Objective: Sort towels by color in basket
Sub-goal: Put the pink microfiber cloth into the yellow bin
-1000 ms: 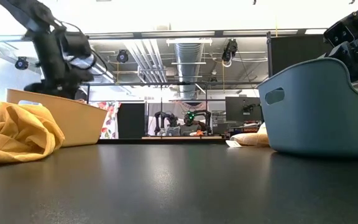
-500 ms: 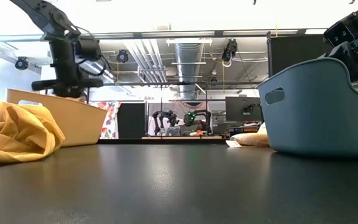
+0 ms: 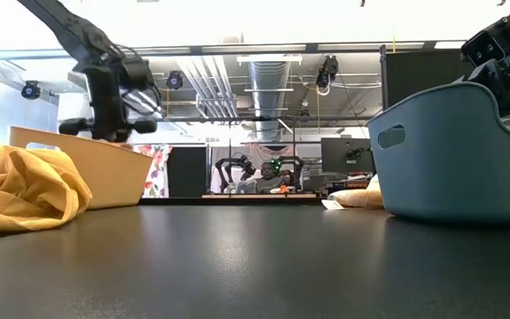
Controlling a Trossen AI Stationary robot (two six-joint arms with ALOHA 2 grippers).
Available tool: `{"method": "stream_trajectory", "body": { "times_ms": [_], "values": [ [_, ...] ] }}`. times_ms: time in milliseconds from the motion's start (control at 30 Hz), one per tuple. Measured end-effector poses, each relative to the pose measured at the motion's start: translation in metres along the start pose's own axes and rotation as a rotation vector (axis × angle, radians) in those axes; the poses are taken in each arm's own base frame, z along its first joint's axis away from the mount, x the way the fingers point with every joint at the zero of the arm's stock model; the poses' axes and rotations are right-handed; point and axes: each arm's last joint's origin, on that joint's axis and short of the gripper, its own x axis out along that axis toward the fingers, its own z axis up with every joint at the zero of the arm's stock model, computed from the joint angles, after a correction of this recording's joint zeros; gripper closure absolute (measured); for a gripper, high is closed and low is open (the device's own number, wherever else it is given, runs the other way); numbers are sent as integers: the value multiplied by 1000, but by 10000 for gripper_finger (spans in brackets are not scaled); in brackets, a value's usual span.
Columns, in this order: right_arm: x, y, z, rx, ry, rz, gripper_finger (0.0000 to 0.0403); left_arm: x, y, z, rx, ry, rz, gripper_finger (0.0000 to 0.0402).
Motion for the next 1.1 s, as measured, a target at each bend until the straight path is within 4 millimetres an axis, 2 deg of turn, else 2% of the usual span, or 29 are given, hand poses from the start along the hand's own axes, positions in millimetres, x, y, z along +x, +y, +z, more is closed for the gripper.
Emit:
{"method": "stream_trajectory", "body": {
  "times_ms": [133,200,300,433,567,733,933,1100],
  "values": [
    [0,0,0,0,0,0,390,22,-7,-3,20,65,13,397],
    [0,0,0,0,0,0,390,30,-10,-4,51,102,12,382],
    [0,0,0,0,0,0,390,31,-18,3,100,94,-4,344],
    [0,0,0,0,0,0,390,20,-30,23,160,32,-40,277],
    [0,0,0,0,0,0,390,-2,-38,45,200,-63,-60,209],
    [0,0,0,0,0,0,390,-30,-39,55,263,-58,-2,154],
    [0,0,0,0,0,0,390,-42,-35,48,326,46,52,142],
    [0,0,0,0,0,0,390,-28,-28,28,328,175,42,155]
  ]
}}
